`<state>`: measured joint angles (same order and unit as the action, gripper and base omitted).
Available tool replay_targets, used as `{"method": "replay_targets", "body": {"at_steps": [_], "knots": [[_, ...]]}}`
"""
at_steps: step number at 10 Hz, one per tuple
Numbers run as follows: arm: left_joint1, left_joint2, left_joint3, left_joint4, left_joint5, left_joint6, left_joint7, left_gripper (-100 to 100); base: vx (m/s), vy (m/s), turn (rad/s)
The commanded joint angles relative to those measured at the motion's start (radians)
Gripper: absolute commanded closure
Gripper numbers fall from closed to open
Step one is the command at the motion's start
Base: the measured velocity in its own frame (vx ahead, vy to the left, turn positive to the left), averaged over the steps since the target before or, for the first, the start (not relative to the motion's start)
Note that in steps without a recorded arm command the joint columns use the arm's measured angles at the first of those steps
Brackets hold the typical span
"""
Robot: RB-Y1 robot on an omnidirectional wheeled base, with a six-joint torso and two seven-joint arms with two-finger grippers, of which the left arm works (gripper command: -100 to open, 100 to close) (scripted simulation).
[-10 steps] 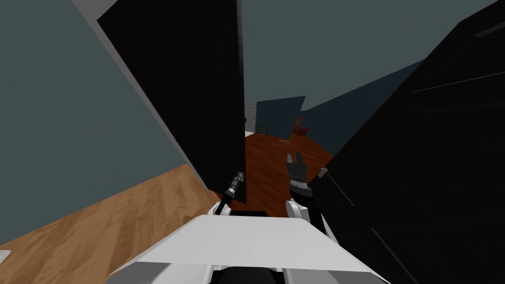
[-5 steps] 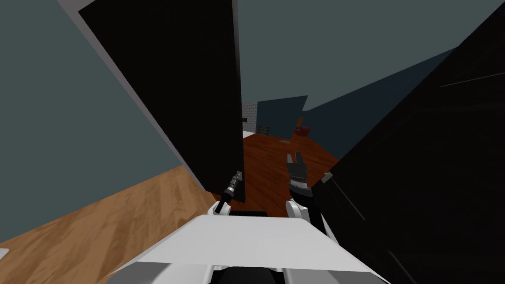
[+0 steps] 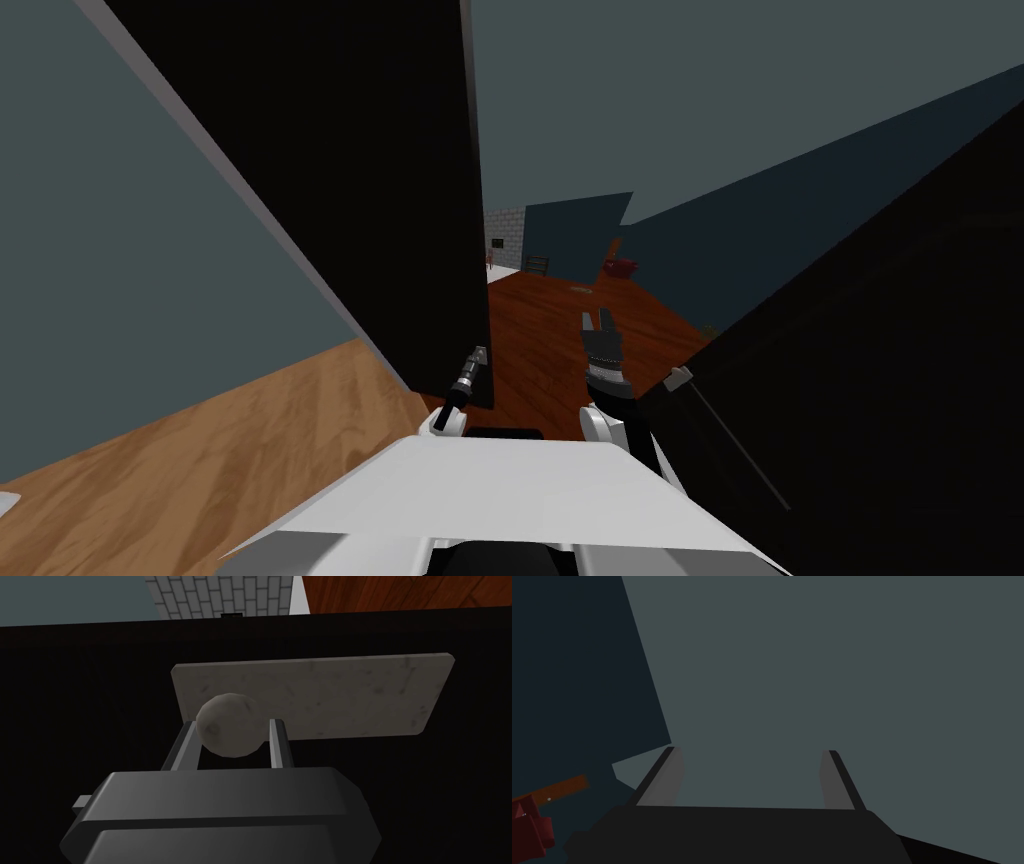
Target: Push the door open
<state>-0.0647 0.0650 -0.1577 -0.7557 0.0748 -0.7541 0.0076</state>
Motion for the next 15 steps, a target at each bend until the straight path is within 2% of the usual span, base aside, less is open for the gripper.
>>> {"method": "replay_targets", "body": {"at_steps": [1, 4, 5, 9, 15], "knots": [[-0.014, -0.005, 0.026, 0.013, 0.008, -0.009, -0.007, 100, 0.171, -0.134, 0.058], [-0.02, -0.016, 0.054, 0.023, 0.016, -0.008, -0.016, 100, 0.158, -0.104, 0.047], [-0.013, -0.01, 0.051, 0.018, 0.015, -0.003, -0.016, 100, 0.068, -0.025, 0.023], [-0.021, 0.0, 0.097, 0.027, 0.035, -0.008, -0.03, 100, 0.172, -0.08, 0.052], [-0.03, -0.005, 0.171, 0.043, 0.067, -0.013, -0.054, 100, 0.197, -0.107, 0.069]]}}
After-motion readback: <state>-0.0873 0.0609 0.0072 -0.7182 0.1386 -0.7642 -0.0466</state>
